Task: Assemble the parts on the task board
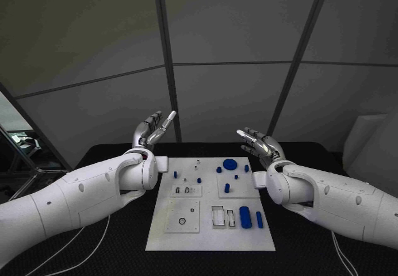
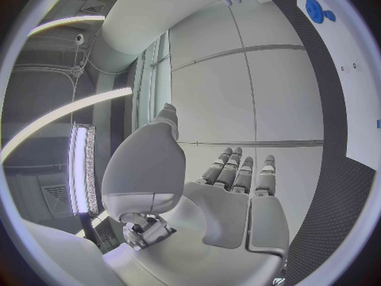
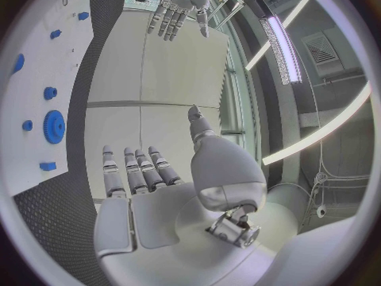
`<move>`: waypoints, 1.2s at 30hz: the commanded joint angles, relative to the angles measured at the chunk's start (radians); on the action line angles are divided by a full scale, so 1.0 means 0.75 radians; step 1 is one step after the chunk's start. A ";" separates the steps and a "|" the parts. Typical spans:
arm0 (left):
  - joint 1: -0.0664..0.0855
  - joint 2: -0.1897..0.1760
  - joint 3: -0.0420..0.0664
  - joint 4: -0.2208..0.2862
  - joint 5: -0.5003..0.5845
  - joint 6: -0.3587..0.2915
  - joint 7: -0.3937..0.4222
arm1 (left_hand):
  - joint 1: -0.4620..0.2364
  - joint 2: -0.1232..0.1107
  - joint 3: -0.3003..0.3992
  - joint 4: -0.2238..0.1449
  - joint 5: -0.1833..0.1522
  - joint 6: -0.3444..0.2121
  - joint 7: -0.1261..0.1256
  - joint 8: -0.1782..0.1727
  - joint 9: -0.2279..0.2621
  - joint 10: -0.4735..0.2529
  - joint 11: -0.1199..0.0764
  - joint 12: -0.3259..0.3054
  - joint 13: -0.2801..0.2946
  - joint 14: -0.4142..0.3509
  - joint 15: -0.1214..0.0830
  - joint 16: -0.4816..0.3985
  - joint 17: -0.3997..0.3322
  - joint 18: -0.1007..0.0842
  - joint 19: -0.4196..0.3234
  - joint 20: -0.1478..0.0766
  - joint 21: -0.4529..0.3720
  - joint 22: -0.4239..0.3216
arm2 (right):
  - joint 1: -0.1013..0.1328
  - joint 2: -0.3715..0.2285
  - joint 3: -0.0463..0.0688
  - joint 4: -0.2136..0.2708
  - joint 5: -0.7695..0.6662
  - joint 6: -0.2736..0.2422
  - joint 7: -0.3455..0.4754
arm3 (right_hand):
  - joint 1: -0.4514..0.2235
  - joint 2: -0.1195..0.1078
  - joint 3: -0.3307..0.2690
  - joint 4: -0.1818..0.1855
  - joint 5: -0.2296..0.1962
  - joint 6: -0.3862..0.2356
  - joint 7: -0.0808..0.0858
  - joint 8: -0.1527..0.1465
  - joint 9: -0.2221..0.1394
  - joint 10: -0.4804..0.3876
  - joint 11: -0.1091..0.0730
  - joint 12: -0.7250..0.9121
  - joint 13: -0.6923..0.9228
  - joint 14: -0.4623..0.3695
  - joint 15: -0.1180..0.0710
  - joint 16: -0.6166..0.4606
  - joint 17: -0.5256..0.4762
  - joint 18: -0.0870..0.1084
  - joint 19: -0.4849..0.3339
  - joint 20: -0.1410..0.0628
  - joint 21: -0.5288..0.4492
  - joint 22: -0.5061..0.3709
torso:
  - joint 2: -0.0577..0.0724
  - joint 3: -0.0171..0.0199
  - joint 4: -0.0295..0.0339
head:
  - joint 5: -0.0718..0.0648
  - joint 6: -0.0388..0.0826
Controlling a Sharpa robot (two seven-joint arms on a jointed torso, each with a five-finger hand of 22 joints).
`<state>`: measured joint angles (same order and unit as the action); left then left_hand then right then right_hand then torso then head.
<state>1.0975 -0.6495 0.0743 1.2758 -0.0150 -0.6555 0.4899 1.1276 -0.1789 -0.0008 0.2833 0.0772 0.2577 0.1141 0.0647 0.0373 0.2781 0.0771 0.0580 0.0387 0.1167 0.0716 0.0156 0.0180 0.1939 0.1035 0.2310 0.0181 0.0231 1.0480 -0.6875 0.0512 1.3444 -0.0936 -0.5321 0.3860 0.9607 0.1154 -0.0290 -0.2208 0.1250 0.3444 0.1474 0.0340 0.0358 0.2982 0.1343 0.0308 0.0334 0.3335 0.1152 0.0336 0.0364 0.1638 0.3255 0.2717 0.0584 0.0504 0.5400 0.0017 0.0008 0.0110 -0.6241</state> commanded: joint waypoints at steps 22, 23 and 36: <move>0.007 -0.096 0.007 0.034 -0.046 0.245 -0.028 | 0.221 0.210 0.055 -0.073 -0.022 0.614 0.156 0.276 0.058 0.705 0.162 0.242 0.034 0.994 0.133 0.188 0.070 -0.014 0.779 0.067 0.381 0.162 | 0.078 0.020 0.024 -0.230 -0.952 0.199 -0.135 | 0.483 -0.063 0.196 -0.094 0.082 0.866 0.062 0.097 0.039 1.011 0.031 0.060 0.039 0.989 0.017 0.119 0.043 0.024 0.715 -0.052 0.370 0.140 | 0.053 0.0051 0.0032 | -0.031 0.002; 0.007 -0.102 0.007 0.043 -0.047 0.248 -0.029 | 0.225 0.212 0.052 -0.079 -0.021 0.622 0.156 0.277 0.057 0.712 0.163 0.239 0.034 1.009 0.132 0.188 0.071 -0.014 0.789 0.066 0.386 0.161 | 0.085 0.020 0.024 -0.232 -0.978 0.205 -0.142 | 0.483 -0.065 0.200 -0.094 0.082 0.869 0.062 0.094 0.039 1.014 0.030 0.057 0.039 0.994 0.015 0.117 0.043 0.024 0.718 -0.053 0.372 0.140 | 0.057 0.0053 0.0043 | -0.034 0.003; 0.005 -0.202 0.007 0.226 -0.093 0.298 -0.064 | 0.249 0.245 0.011 -0.153 -0.016 0.724 0.144 0.282 0.048 0.858 0.135 0.235 0.041 1.230 0.090 0.206 0.103 -0.013 0.968 0.024 0.476 0.174 | 0.173 0.018 0.024 -0.197 -1.468 0.353 -0.331 | 0.484 -0.137 0.260 -0.094 0.085 0.973 0.012 0.067 0.043 1.148 -0.037 0.042 0.040 1.363 -0.115 0.212 0.114 0.020 1.009 -0.187 0.744 0.330 | 0.135 0.0023 0.0225 | -0.055 0.017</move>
<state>1.1005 -0.7998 0.0787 1.4362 -0.0592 -0.4685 0.4530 1.3123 -0.0013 0.0071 0.1748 0.0674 0.7937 0.2034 0.2738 0.0746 0.9162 0.1783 0.2361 0.0683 1.0350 0.1391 0.1666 0.0939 0.1940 0.8258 0.2483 0.3705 0.1528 1.1755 -0.6758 0.0688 1.1911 -1.0289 -0.3315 0.2047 1.3250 0.0511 0.1391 -0.2904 0.1795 1.0278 0.1756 0.0977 0.0672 1.1049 0.1335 0.0695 0.0625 1.1984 0.0819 0.1485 0.0892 0.1633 0.9760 0.1845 0.4629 0.2174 0.6215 0.0055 0.0127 -0.0267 -0.6120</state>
